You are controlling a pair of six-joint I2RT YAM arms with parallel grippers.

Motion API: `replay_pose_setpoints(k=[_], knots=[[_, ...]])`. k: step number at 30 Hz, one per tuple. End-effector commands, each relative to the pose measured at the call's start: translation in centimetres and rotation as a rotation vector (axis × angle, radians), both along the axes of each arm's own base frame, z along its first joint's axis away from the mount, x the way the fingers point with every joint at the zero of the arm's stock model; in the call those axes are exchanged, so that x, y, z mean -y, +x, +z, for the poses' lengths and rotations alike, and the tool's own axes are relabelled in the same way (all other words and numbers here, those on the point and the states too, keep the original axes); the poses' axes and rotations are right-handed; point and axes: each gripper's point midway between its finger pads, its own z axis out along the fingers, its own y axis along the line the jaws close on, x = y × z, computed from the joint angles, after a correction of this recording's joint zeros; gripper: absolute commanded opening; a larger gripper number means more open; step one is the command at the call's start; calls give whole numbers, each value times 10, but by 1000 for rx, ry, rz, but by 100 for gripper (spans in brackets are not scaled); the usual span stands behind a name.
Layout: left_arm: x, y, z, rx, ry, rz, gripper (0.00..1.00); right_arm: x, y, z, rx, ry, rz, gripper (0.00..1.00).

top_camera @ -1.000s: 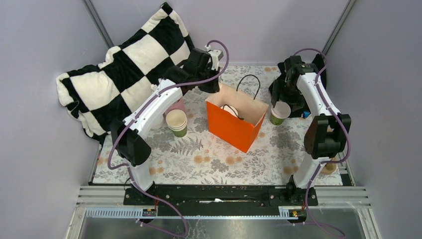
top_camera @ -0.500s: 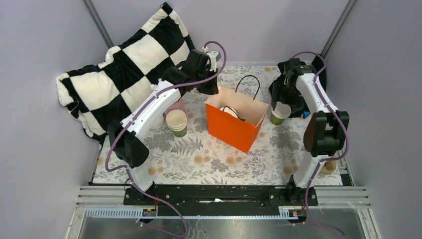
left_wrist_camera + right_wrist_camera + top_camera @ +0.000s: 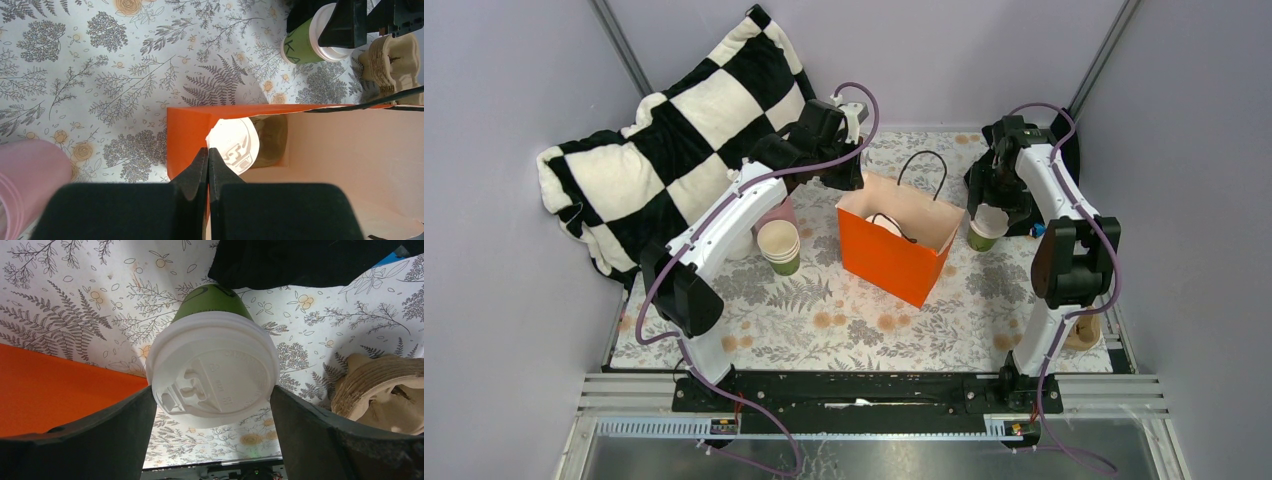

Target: Pack the takeout coffee

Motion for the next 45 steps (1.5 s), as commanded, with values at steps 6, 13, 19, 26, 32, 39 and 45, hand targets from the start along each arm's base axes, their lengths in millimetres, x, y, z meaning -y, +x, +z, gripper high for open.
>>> replay_pose_setpoints(k=[6, 13, 19, 26, 32, 39, 45], knots=[[2, -3, 19, 25, -49, -9, 0, 1, 11, 4, 24, -3, 12, 88], [2, -5, 18, 17, -51, -7, 0, 2, 7, -8, -5, -6, 14, 81], [3, -11, 14, 3, -47, -12, 0, 5, -7, -22, -34, -29, 12, 80], [5, -12, 12, 0, -47, -18, 0, 5, -9, -25, -45, -47, 20, 84], [6, -13, 12, -3, -47, -22, 0, -1, 7, 5, 24, -16, 12, 94], [5, -14, 13, 2, -47, -22, 0, 2, 9, 9, 42, -33, 5, 98], [4, -15, 15, 3, -49, -21, 0, 1, 3, 4, 19, -20, 7, 92]])
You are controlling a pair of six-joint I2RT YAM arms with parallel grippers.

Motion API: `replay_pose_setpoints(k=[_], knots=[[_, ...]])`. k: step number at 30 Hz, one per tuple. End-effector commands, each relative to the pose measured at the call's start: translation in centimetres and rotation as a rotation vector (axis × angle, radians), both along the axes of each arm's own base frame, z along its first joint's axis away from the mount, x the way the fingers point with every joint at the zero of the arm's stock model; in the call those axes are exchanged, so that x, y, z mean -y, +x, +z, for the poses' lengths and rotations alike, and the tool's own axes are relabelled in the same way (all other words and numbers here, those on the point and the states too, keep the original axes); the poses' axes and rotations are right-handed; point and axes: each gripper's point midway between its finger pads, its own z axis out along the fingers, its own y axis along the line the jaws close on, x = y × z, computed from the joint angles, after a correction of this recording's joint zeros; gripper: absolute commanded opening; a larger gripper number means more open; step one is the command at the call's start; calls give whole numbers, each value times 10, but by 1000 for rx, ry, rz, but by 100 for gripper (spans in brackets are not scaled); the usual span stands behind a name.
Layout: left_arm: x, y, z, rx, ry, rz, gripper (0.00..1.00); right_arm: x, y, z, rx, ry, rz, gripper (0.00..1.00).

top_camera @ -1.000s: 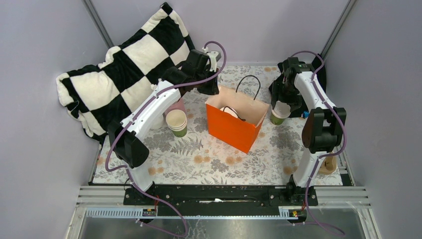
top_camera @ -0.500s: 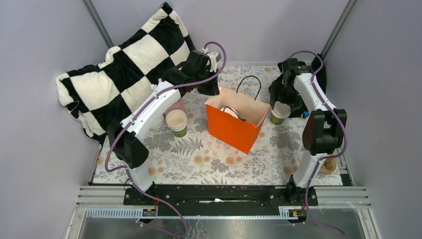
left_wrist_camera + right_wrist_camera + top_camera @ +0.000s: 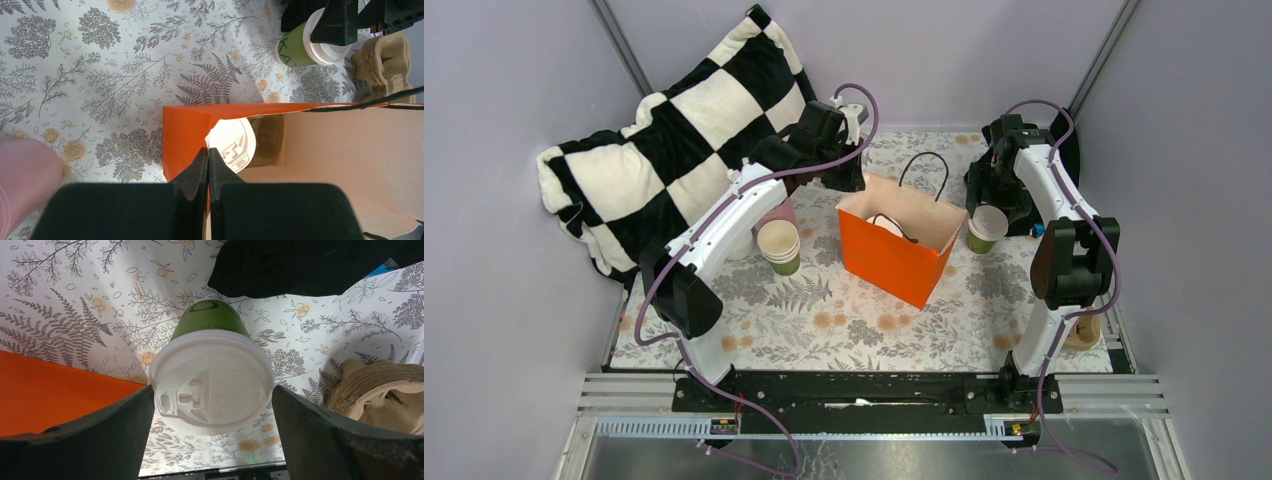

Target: Pack the takeout coffee

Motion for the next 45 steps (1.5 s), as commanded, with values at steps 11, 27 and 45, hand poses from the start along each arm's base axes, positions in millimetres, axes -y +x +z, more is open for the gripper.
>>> replay_pose_setpoints(k=[11, 27, 45], knots=[[-1, -11, 14, 18, -24, -17, 0, 1, -15, -7, -29, -3, -3, 93], [-14, -23, 12, -23, -27, 108, 0, -4, -24, 62, 150, 40, -27, 82], [-24, -18, 17, 14, 44, 116, 0, -108, -106, 323, 850, 466, 446, 78]])
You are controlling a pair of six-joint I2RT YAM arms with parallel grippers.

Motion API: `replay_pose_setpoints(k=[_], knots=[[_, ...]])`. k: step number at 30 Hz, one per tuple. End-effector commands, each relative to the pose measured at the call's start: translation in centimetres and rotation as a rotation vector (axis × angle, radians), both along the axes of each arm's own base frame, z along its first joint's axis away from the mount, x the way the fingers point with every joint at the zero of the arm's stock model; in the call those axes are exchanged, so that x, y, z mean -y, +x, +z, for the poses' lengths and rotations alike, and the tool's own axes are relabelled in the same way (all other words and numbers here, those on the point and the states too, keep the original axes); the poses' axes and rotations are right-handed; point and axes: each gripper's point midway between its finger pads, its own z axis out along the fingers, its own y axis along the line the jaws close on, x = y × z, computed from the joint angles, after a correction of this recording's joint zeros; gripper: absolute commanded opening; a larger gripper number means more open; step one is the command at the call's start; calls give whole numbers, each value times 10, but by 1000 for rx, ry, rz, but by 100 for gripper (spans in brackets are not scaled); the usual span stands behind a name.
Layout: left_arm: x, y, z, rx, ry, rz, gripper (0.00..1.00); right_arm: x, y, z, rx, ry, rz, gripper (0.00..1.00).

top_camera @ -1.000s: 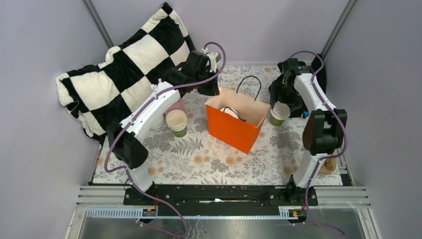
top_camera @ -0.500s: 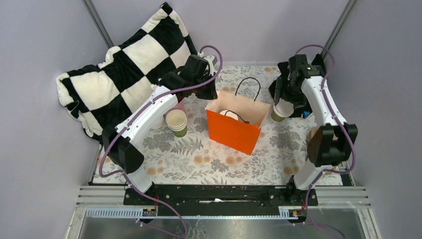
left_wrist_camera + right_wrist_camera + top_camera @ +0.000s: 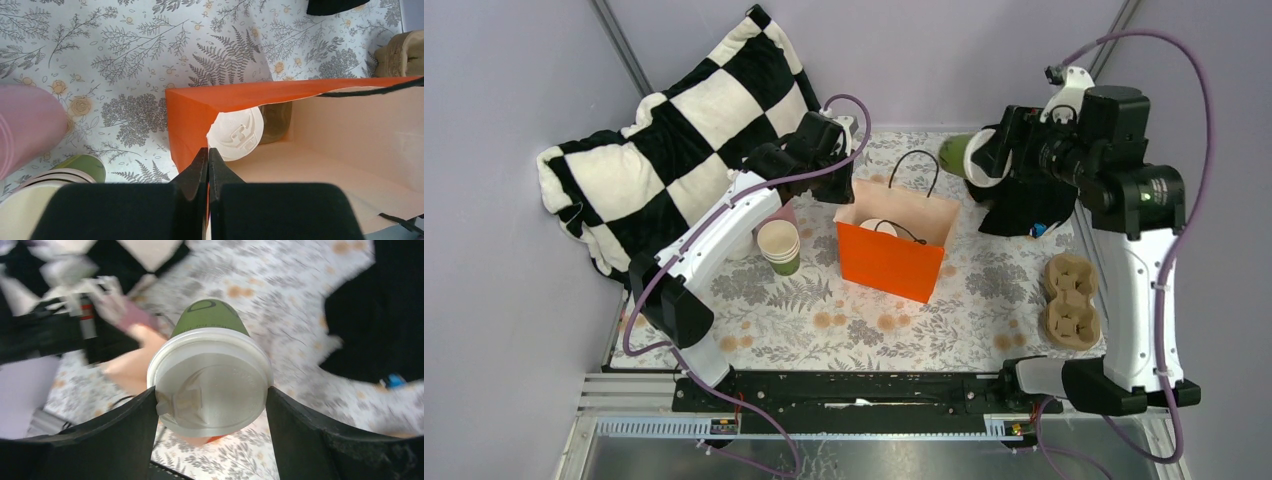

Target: Pack the takeout coffee

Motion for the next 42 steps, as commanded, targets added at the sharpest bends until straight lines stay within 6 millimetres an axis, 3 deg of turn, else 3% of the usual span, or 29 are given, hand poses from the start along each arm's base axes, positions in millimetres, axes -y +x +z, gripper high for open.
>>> replay_pose_setpoints(k=[1, 4, 6, 12, 23, 31, 38, 42], knots=[[-2, 6, 29, 97, -20, 0, 0, -53, -38, 63, 149, 82, 275, 78], [-5, 1, 38, 135, -54, 13, 0, -83, -61, 82, 169, 137, 422, 78], [-7, -2, 40, 157, -76, 23, 0, -99, -73, 79, 145, 154, 499, 78], [-17, -7, 46, 233, -89, 65, 0, -113, -91, 49, 63, 83, 558, 77], [-13, -35, 61, 452, -212, 13, 0, -133, -94, -9, -4, -225, 552, 76], [-25, -54, 47, 538, -277, 25, 0, -140, -95, -47, 33, -535, 532, 75], [-41, -71, 48, 568, -316, 48, 0, -163, -118, -85, 114, -798, 638, 75], [-39, -81, 36, 524, -345, 37, 0, -177, -131, -102, 187, -900, 682, 75]])
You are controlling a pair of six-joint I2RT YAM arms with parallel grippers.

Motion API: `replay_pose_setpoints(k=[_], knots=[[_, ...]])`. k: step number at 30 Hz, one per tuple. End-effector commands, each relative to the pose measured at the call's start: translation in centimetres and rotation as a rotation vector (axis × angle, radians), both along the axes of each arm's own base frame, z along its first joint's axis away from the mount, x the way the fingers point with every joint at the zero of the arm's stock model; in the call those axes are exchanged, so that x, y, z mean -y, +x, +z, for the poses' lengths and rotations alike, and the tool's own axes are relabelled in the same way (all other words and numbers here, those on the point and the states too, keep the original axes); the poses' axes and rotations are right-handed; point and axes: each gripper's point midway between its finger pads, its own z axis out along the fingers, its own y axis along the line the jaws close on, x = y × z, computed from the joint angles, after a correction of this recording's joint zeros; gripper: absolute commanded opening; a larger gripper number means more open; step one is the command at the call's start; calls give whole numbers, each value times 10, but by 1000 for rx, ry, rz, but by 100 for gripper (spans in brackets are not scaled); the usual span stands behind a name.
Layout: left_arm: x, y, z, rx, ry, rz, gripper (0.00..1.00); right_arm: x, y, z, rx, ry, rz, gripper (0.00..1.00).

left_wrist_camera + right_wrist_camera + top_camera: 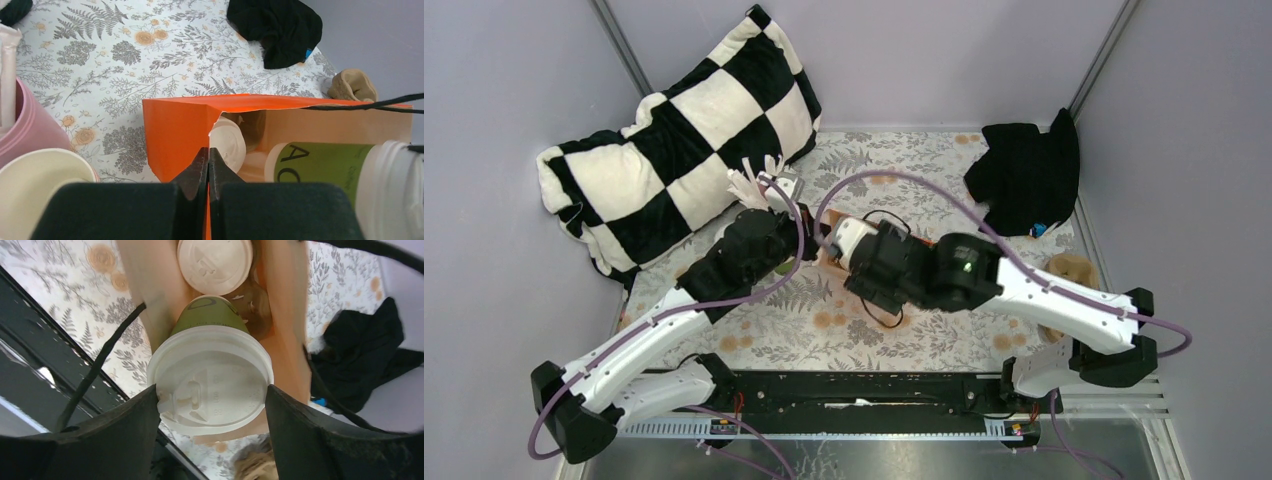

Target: Pack the takeout coffee

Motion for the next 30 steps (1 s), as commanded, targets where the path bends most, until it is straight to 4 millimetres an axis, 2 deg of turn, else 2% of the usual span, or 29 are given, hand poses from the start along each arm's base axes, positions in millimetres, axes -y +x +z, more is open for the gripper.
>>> replay_pose_setpoints(k=[1, 7, 14, 22, 27, 30], knots=[[5, -6, 15, 36, -101, -10, 0, -8, 6, -1, 183, -81, 23, 75], [4, -16, -6, 1, -89, -32, 0, -8, 17, -17, 257, -172, 40, 76], [6, -27, -21, -40, -110, -58, 0, 8, 19, -31, 275, -226, 102, 75], [9, -34, -25, -64, -124, -79, 0, 29, 20, -45, 237, -320, 114, 74], [13, -37, -20, -80, -150, -92, 0, 23, 13, -61, 170, -318, 157, 73], [13, -40, -19, -97, -164, -94, 0, 12, 6, -68, 122, -272, 183, 73]])
